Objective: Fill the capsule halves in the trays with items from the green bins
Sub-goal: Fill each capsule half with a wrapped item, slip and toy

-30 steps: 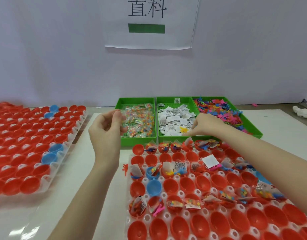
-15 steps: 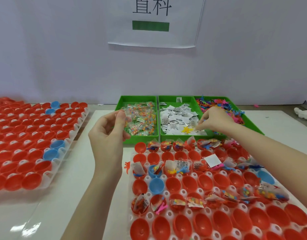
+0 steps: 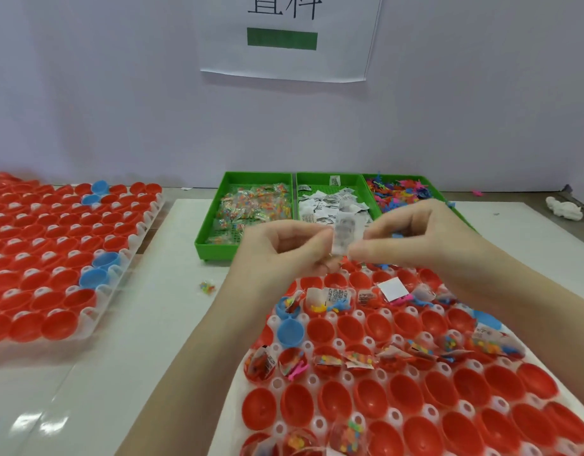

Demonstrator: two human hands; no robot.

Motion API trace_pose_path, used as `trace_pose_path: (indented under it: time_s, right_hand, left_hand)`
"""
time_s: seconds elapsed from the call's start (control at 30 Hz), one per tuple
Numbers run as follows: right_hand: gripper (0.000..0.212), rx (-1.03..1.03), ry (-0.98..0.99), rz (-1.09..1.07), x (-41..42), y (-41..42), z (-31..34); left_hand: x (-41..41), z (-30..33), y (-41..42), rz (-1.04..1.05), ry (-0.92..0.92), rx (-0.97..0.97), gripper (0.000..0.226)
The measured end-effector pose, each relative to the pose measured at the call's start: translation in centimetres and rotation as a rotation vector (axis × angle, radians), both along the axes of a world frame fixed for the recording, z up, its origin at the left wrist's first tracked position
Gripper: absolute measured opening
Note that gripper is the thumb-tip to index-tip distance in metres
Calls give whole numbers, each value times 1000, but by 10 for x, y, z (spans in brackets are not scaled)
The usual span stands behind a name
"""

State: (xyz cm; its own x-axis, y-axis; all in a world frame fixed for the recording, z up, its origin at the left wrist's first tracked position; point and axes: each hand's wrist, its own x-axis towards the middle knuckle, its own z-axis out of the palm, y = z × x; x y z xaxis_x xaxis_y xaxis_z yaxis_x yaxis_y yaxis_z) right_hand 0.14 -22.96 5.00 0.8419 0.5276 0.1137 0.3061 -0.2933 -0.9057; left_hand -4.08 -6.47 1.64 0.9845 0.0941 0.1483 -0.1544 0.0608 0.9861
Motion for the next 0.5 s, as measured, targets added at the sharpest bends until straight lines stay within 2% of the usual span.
trace_pose_path:
  time_s: [0.07,0.13,0.23,0.33,0.43,0.5]
  right_hand:
    - [16,-34,-3,26,-16,-4,2]
    - [8,-80,-13,16,-24,-9,2]
    - [15,-88,-11,-41,-31,-15,-1]
    - [18,-142,-47,-116,-36,-18,-5]
    - [16,-188,-79,-137,-42,-18,-8]
    - [11,-162,-106,-131,-48,-19,-9]
  left_hand:
    - [-7,3,-3,-112,17,30,25]
    - [-14,5,-6,-207,23,73,28]
    - [-24,2,-10,-311,59,82,30]
    - [-30,-3,-16,-289,74,154,36]
    - [-34,-5,-25,-270,-14,269,24]
    - [-36,-8,-28,-208,-39,264,19]
